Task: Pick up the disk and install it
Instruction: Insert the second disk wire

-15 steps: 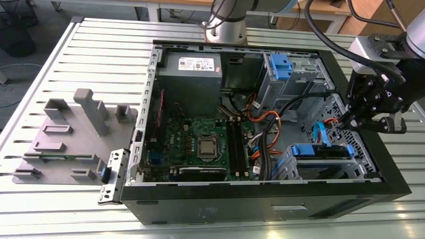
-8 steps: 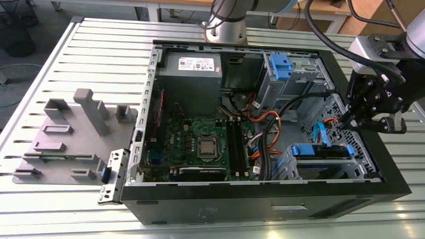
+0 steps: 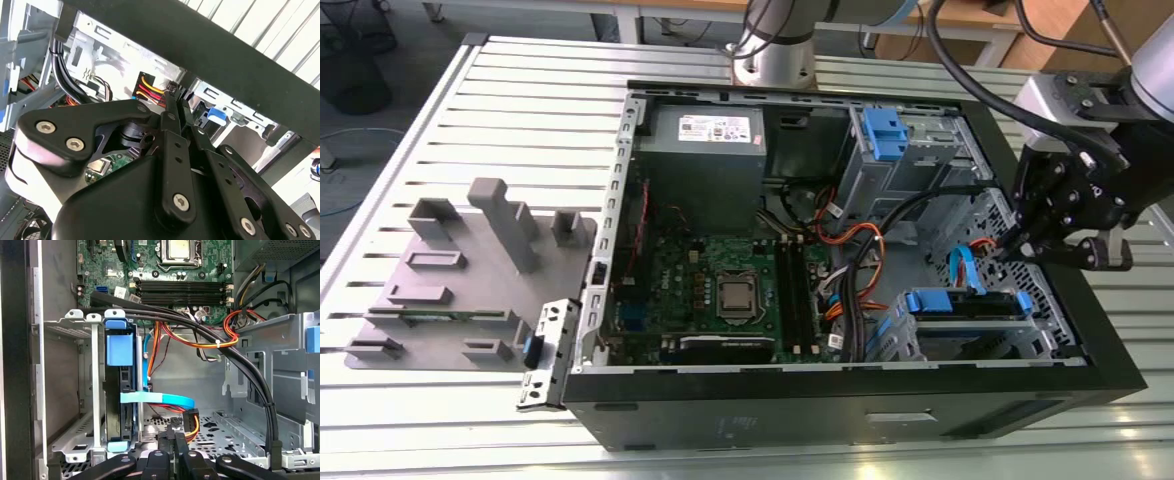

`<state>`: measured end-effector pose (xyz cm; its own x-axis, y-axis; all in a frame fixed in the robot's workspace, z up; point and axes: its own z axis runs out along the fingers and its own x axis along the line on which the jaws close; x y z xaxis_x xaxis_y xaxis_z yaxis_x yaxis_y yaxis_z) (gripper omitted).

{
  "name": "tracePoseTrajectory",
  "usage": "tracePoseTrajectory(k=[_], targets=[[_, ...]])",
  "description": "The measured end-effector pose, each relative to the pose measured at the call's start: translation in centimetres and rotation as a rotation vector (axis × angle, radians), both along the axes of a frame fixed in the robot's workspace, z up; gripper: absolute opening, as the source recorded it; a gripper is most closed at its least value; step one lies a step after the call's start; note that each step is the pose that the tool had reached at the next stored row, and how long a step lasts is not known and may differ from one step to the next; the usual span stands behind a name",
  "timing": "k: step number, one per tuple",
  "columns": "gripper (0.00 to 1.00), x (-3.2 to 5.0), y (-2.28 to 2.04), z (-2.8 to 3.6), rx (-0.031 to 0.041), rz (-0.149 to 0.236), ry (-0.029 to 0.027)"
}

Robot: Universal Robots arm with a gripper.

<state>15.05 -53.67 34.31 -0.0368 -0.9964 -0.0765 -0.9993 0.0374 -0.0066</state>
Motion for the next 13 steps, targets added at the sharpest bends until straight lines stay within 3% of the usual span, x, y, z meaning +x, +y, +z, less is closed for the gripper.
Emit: tracePoseTrajectory(k=[13], targets=[[0.16, -1.00, -2.04, -0.02, 0.0000, 0.000, -0.0031]])
